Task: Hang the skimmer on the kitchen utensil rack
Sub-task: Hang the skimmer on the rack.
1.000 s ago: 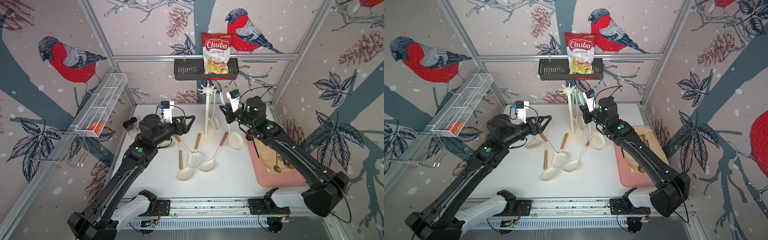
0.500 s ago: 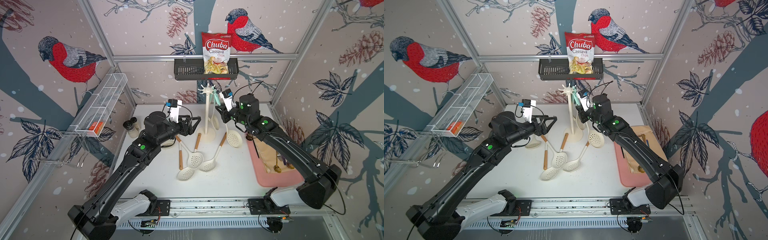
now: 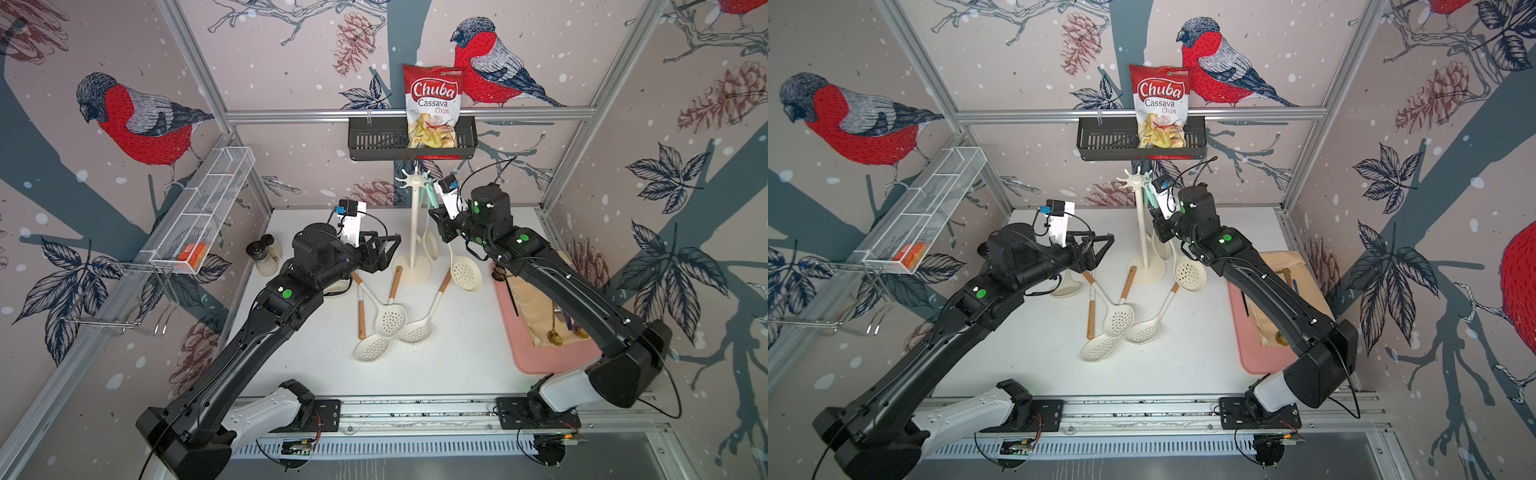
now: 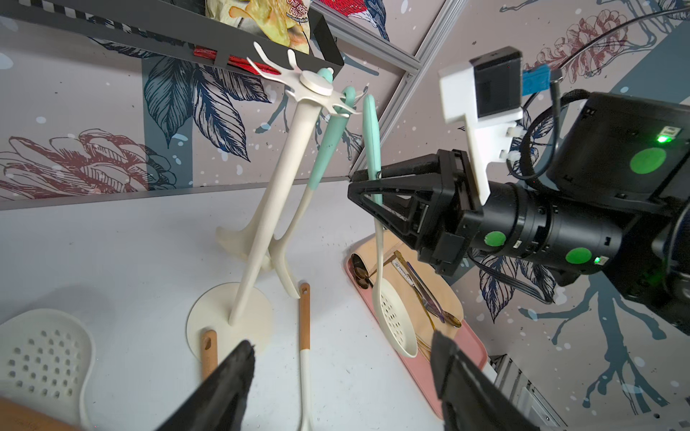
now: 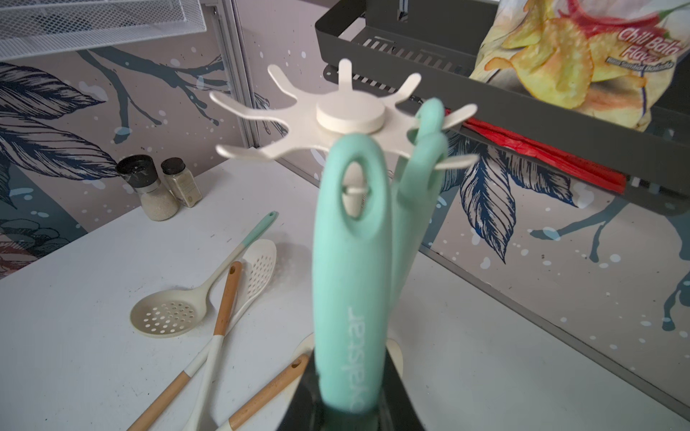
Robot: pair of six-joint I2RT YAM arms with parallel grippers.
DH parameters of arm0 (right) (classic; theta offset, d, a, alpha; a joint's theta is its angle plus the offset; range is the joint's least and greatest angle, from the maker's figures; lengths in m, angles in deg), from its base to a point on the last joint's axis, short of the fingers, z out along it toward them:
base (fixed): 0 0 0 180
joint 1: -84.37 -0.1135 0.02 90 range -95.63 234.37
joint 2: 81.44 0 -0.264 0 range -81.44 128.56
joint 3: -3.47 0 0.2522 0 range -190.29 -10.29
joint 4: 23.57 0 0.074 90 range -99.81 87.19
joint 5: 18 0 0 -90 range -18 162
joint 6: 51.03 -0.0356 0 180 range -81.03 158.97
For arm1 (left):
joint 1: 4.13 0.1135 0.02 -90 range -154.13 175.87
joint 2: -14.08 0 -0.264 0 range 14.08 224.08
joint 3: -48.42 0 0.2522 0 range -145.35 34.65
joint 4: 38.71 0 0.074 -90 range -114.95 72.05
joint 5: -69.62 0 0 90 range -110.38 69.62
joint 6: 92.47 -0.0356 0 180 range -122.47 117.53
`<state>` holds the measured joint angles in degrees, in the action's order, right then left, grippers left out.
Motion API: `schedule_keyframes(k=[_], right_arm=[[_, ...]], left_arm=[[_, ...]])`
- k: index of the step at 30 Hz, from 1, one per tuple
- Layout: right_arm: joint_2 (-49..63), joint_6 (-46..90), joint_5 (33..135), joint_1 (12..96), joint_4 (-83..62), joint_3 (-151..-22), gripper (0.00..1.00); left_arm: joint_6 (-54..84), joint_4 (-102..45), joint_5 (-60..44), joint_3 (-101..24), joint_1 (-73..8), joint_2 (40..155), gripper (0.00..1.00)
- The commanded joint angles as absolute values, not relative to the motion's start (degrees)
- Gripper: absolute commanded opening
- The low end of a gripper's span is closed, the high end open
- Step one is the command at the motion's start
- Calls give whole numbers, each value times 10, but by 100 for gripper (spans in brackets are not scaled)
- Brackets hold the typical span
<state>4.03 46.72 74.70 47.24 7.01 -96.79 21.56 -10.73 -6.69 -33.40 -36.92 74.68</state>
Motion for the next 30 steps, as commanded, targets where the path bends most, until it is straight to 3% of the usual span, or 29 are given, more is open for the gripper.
schedule_keyframes(k=[1, 17, 27, 30], right_arm=[[47, 476, 738, 470, 77, -976, 0], [88, 476, 734, 464, 88, -1013, 1], [74, 459, 754, 465, 74, -1017, 46], [60, 446, 769, 466, 64, -1009, 52]], left_arm=[[211, -111, -66, -333, -370, 744, 76], [216, -119, -66, -314, -369, 740, 76], [213, -122, -81, -311, -369, 749, 78], [214, -128, -82, -311, -369, 756, 78]])
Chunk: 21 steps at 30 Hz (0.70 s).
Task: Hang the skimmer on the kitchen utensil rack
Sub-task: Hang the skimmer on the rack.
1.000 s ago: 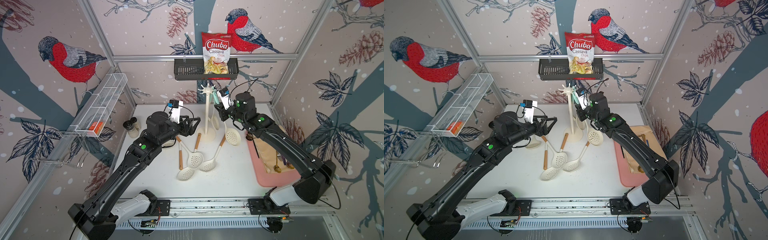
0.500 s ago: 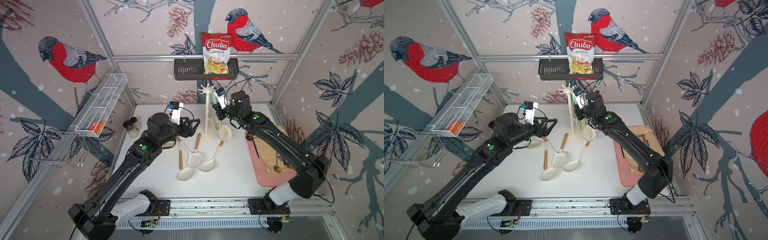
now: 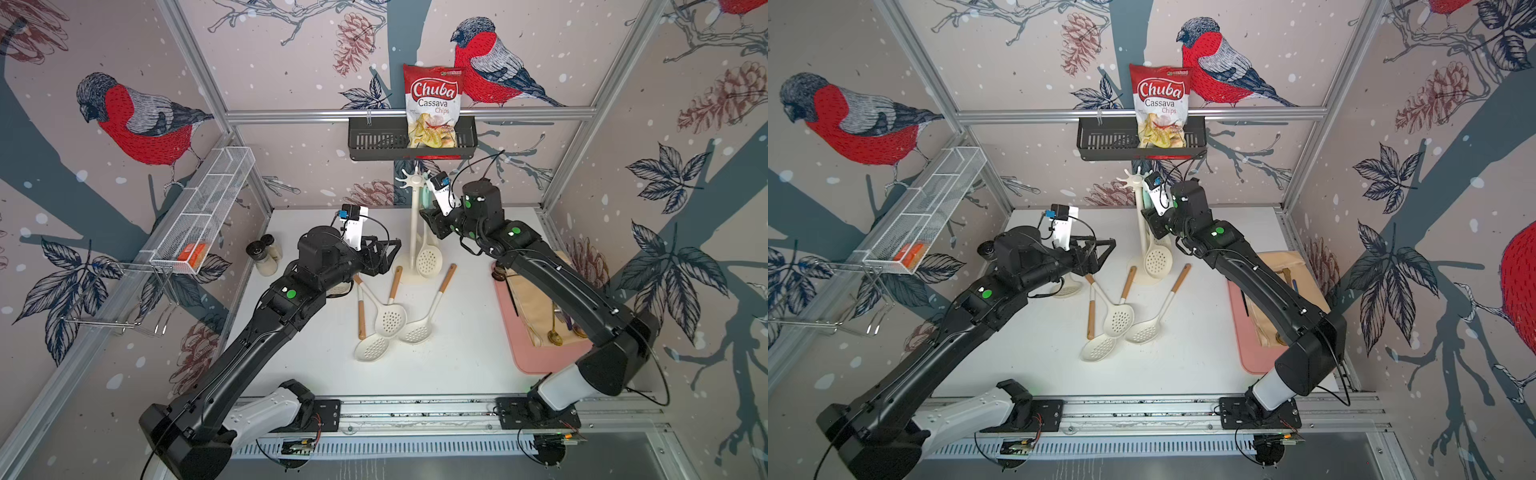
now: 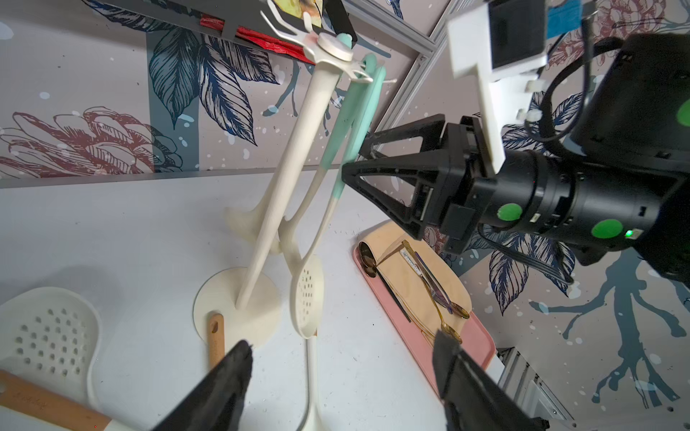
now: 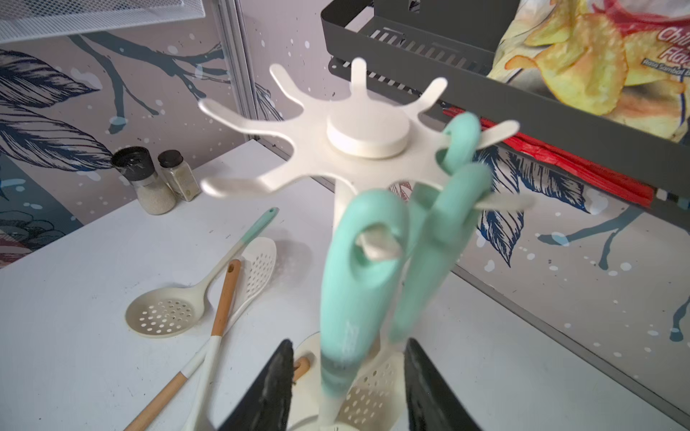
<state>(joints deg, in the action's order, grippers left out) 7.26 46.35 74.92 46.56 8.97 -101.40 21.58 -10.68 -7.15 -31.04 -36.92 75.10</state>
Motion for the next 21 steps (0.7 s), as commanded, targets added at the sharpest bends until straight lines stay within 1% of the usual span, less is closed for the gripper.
schedule_keyframes(k=[1, 3, 7, 9, 11, 14, 17, 21], right_arm=[[52, 440, 776, 466, 60, -1004, 53], [22, 428, 783, 467, 32, -974, 54], [-59, 371, 812, 490, -43, -878, 51], [-105, 328, 865, 519, -67, -828, 50], [-139, 302, 923, 547, -68, -794, 49], [-183, 292, 967, 570, -52, -750, 49], [-222, 298, 972, 579, -24, -715, 49], [-267, 298, 975, 592, -1, -684, 48]], left_arm=[[213, -129, -81, -312, -370, 758, 78], [211, -140, -80, -308, -370, 763, 78], [189, -183, -67, -303, -370, 788, 73], [156, -241, -33, -291, -369, 800, 67], [134, -305, -13, -273, -366, 809, 63], [137, -367, 49, -273, -332, 854, 63], [149, -429, 96, -274, -300, 904, 65], [138, -444, 141, -306, -281, 975, 67]])
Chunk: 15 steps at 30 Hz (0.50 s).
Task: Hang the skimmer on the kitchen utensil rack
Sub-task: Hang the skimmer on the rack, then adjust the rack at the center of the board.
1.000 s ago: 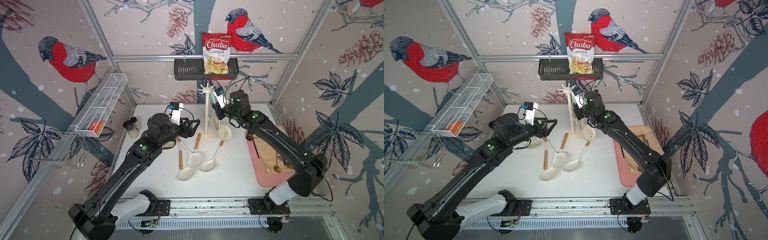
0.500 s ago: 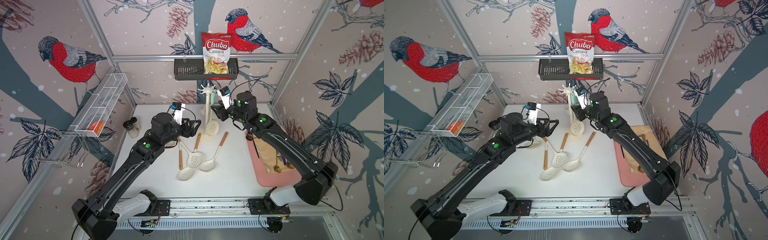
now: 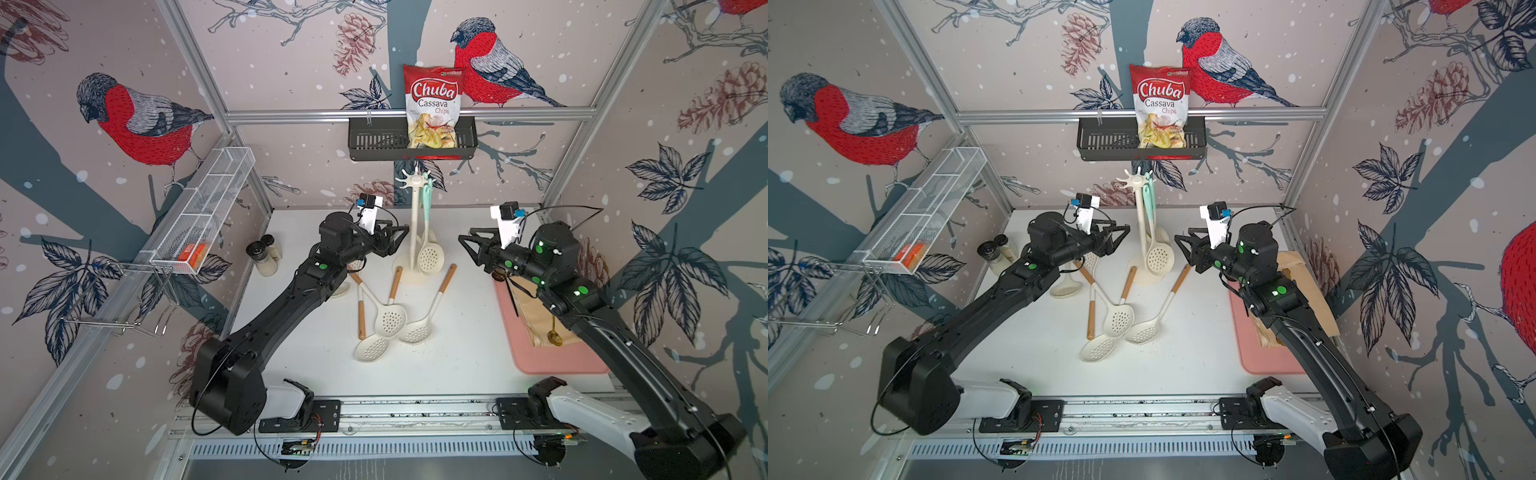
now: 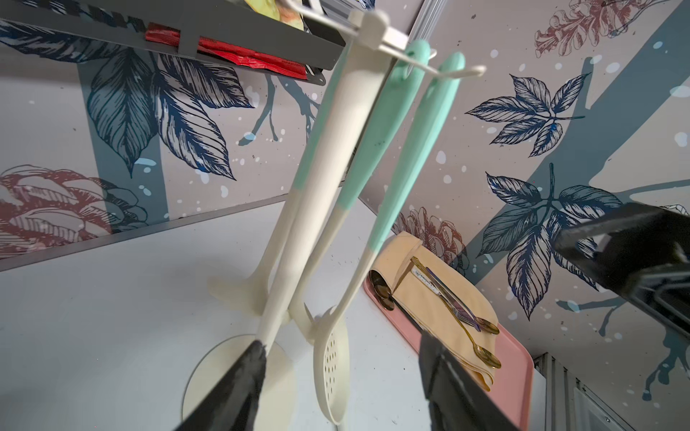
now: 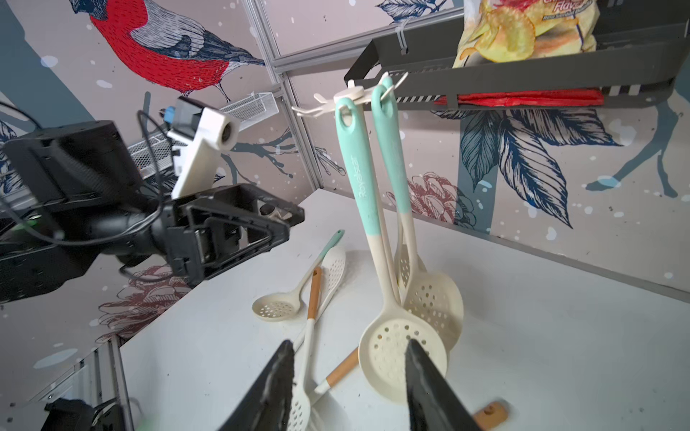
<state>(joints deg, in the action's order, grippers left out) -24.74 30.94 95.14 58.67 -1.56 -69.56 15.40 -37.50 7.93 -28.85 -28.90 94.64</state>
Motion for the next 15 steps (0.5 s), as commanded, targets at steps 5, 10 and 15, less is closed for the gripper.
schedule_keyframes(k=[5, 10, 15], right_arm=[[-297, 304, 975, 607, 22, -667, 48], [-302, 306, 982, 614, 33, -665, 48], [-305, 306, 984, 615, 35, -664, 48]], left_arm=[[119, -437, 168, -345, -279, 1047, 65], [118, -450, 177, -364, -266, 1087, 65], [123, -456, 215, -400, -263, 1138, 57]])
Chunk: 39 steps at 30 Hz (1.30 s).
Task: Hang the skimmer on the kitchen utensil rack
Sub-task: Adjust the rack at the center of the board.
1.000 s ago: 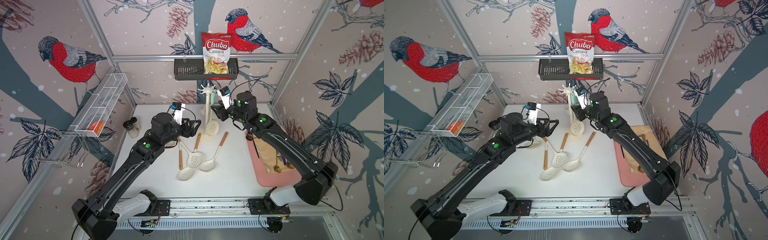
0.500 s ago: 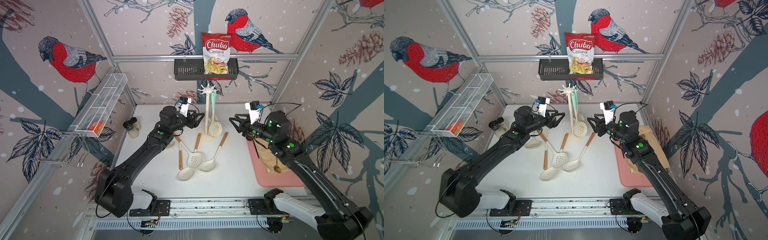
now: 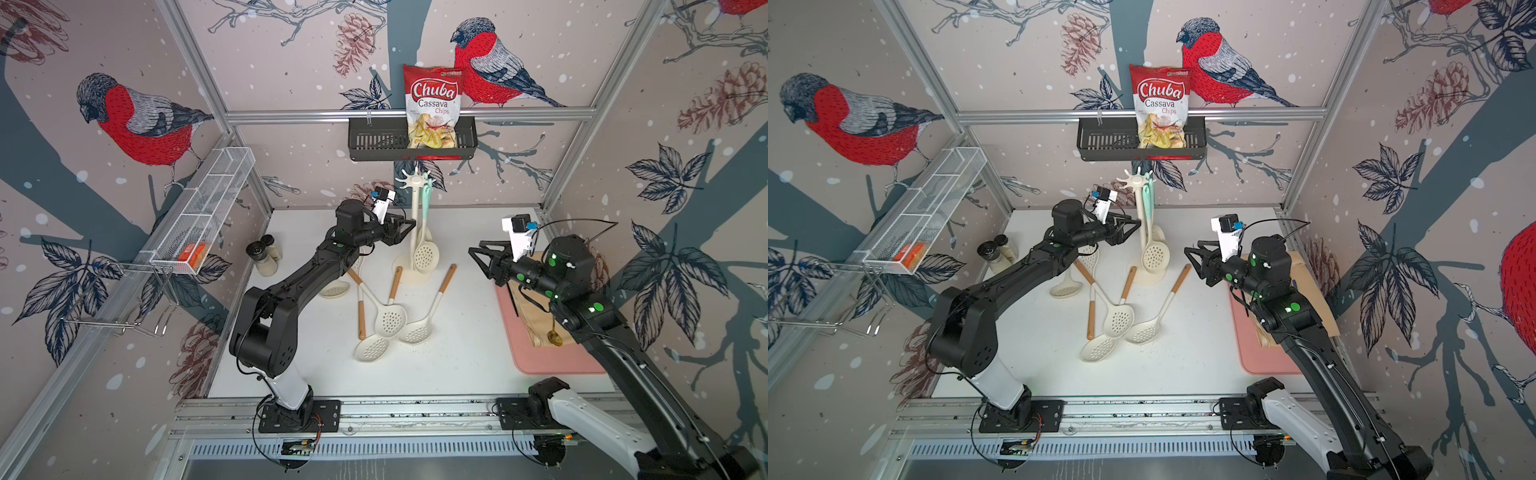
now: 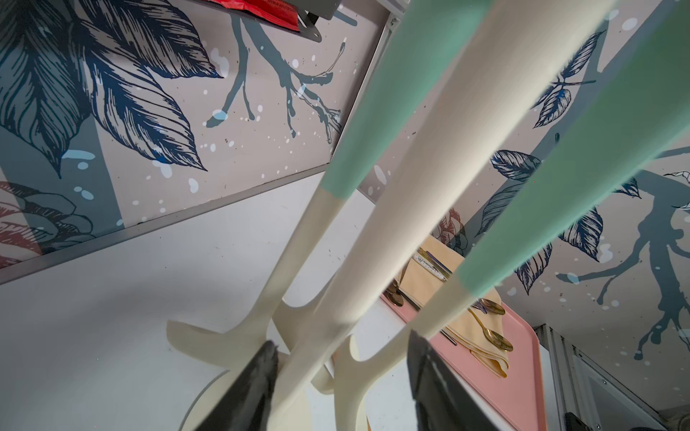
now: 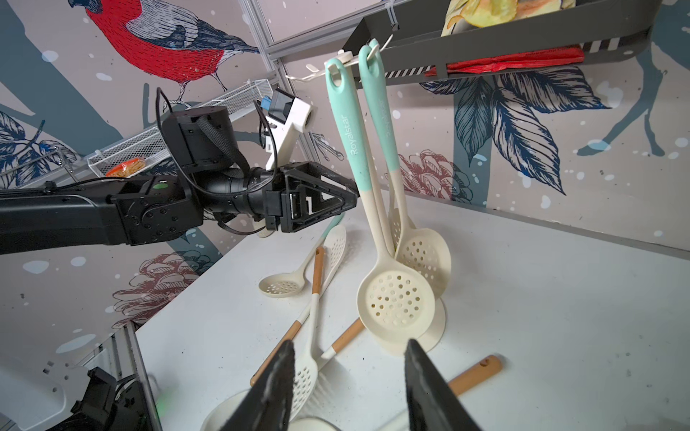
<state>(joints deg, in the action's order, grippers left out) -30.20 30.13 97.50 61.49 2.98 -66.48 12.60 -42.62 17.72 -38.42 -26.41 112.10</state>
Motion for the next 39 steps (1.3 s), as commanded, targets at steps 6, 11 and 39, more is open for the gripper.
schedule_keyframes(k=[6, 11, 39], right_arm=[[-308, 309, 982, 618, 46, -660, 48], [-308, 306, 985, 619, 46, -659, 47], [-354, 269, 986, 620, 17, -579, 43]], left_arm=[[143, -483, 240, -408, -263, 1177, 57], [169, -518, 262, -407, -263, 1200, 44], [39, -460, -382, -382, -434, 1072, 0]])
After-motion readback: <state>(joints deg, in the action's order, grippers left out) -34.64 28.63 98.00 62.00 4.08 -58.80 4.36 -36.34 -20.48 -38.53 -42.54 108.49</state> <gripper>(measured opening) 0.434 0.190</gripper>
